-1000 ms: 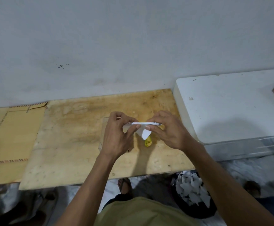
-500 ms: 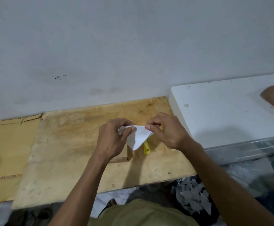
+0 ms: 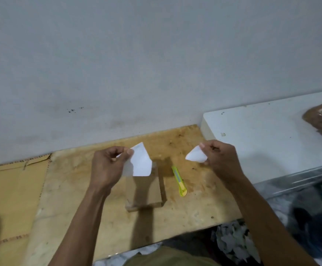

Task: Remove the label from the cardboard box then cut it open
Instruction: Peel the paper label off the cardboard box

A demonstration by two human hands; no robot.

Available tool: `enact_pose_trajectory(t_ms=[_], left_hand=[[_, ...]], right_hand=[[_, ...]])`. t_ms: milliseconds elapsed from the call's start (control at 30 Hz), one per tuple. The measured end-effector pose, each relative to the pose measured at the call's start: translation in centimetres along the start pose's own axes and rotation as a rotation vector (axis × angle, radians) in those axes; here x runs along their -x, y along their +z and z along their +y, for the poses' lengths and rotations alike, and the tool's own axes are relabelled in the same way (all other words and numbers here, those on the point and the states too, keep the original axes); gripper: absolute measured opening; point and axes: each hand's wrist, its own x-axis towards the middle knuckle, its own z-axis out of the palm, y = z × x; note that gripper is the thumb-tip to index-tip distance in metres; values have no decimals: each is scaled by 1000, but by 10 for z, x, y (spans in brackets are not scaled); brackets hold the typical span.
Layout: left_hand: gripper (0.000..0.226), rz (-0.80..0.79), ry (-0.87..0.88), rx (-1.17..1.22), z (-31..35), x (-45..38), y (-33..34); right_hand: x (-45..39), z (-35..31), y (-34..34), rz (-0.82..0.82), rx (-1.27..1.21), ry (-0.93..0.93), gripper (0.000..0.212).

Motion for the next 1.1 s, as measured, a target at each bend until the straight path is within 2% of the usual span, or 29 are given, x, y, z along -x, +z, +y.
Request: enact_pose_trajectory(t_ms=[67,233,367,433,567,700,800,1000,1100], left_hand=[[15,6,1,-36,-7,-11,-24],[15,-128,57,-149,-6,-7,-4],[16,-313,119,-150,-1,7,18],[18,-345,137,-108,4,13,21],[12,-331,104,-31,10,18,22],[5,-307,68,3,6,18,17],[10,-316,129,-99,1,17,12],[8,-245,294,-270,-5,16,10],[7,-218,337,-313,-7,18,11]], right_hand=[[-2,-1,-21,63,-5,30,11],[11,-26,15,-83,-24,-33,10],[16,-38,59,-157,65,-285,11],[15,-33,71,-169,147,-363,8],[17,-20,80,-191,124,-320,10],[21,-13,83,-137,103,-289,11],[23,-12,83,-138,113,-296,8],[22,-13,82,-233,325,-406,7],[22,-10,81,-238,329,-371,10]])
